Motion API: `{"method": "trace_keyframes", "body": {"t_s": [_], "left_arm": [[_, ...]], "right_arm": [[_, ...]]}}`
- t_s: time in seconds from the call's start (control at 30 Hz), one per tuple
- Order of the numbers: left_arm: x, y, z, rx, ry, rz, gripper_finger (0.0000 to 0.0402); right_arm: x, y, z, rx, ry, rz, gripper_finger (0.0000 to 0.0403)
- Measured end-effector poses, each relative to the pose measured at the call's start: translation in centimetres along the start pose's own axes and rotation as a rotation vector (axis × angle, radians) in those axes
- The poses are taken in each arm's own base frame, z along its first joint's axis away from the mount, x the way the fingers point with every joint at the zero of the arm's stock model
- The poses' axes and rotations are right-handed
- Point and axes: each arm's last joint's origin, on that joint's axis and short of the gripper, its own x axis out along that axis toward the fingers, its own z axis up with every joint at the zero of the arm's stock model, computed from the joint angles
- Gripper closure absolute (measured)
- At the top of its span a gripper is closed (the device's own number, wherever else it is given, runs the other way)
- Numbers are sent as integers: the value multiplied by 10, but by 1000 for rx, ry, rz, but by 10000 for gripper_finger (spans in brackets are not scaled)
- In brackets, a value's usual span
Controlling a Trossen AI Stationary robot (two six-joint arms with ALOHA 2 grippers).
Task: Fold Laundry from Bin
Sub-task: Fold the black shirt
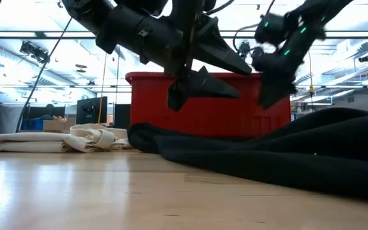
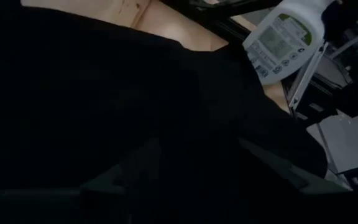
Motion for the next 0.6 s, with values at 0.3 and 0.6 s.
{"method": "trace_keyframes", "body": {"t_s": [0.3,0.6], "left_arm": [[0,0,5,-84,-45,-26,193],[-3,-73,16,262,107,-125,194]], "right_arm": [[-32,83,-67,-107,301,210,205],[-63,126,-109,-192,274,302,205]]}}
